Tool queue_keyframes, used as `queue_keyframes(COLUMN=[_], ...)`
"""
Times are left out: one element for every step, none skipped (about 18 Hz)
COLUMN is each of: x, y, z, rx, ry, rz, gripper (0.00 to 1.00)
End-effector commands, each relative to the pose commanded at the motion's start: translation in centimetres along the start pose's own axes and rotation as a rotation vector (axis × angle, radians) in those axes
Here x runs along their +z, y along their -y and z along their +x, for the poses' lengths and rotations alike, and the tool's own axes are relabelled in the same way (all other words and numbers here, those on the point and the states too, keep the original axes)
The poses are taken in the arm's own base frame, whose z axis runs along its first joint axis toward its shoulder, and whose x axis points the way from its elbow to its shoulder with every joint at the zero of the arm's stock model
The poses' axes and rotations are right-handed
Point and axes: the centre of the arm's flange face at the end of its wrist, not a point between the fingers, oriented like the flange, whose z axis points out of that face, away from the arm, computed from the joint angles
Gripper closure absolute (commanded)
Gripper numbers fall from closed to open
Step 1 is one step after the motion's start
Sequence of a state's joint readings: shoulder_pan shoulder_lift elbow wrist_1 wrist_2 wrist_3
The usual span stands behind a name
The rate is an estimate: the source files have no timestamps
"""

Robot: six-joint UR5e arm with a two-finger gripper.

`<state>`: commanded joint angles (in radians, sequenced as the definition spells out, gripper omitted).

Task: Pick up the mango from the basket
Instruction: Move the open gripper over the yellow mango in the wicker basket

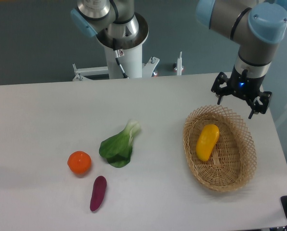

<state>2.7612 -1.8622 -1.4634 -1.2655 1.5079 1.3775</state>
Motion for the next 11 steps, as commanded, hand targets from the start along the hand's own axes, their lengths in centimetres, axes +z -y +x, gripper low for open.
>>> queue_keyframes(x=[0.3, 0.7, 0.5, 0.6, 0.7, 1.0, 1.1, 1.2, 1.3, 1.4, 1.7], y=[0.0, 0.0, -0.1, 0.0, 0.1, 0.3, 0.2, 0.3, 0.6, 0.6, 0.6], z=[0.2, 0.4, 0.3, 0.3, 0.3, 0.3, 0.3, 0.3, 0.4, 0.4, 0.5], rx=[0.000, -0.004, -0.005, -0.003, -0.006, -0.025, -0.046, -0.053, -0.048, -0.050, -0.050], ry=[-0.006, -0.008, 0.011, 0.021, 0.020, 0.015, 0.013, 0.012, 0.010, 0.007, 0.003], rz=[-0.001, 0.000, 0.005, 0.012, 0.017, 0.015, 0.013, 0.014, 0.013, 0.013, 0.011], gripper=[0.00, 0.00, 0.00, 0.00, 0.00, 0.00, 0.00, 0.00, 0.00, 0.00, 0.00])
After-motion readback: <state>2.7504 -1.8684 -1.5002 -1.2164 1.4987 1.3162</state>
